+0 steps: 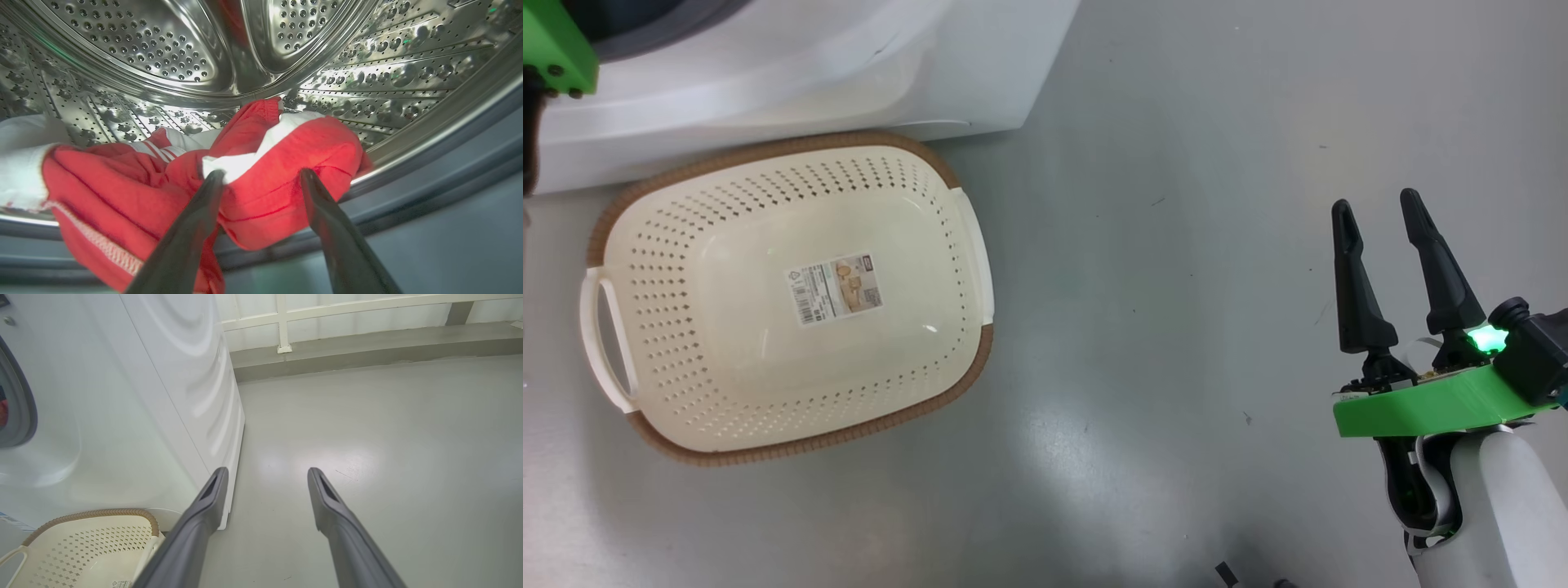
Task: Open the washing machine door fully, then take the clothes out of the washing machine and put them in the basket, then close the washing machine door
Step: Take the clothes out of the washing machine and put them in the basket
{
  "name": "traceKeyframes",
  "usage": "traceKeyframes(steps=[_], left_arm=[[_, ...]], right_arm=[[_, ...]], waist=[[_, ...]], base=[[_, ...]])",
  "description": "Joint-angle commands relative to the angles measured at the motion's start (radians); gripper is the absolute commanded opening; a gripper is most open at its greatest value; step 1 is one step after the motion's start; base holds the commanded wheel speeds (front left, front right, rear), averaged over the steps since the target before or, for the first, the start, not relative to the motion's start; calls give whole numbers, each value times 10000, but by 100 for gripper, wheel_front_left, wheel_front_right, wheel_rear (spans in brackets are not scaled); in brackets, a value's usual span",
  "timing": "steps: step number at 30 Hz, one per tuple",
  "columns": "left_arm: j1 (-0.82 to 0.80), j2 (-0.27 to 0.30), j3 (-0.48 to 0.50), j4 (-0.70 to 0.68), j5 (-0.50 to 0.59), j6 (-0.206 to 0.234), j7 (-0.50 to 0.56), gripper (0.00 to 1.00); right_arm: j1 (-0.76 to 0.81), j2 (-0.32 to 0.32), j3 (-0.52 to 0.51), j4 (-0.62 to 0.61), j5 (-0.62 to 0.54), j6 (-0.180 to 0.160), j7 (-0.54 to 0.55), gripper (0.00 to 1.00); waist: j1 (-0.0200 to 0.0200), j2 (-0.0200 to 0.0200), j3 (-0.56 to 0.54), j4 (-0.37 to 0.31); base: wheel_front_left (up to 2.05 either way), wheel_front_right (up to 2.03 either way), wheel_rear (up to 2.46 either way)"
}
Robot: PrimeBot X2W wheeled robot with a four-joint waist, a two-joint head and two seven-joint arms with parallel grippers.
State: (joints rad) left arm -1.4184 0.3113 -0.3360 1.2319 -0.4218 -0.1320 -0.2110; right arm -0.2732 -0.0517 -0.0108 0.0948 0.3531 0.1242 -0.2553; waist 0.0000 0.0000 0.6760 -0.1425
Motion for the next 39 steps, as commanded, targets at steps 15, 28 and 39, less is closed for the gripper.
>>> traceKeyframes(steps=[15,28,39], left_arm=[[-293,680,-684,123,-511,13,-92,0],[1380,661,323,-2381,-624,427,-503,0],[4542,-198,2668,-6377,748,485,-506,0]], right_arm=[[-189,14,288,-198,105,65,-65,100],[43,14,-18,-207,-81,65,-65,100],[642,14,-281,-158,-332,65,-65,100]], waist=[[0,0,-3,-85],[0,0,-788,461],[0,0,-1748,929]], base=[[0,0,0],[0,0,0],[0,0,0]])
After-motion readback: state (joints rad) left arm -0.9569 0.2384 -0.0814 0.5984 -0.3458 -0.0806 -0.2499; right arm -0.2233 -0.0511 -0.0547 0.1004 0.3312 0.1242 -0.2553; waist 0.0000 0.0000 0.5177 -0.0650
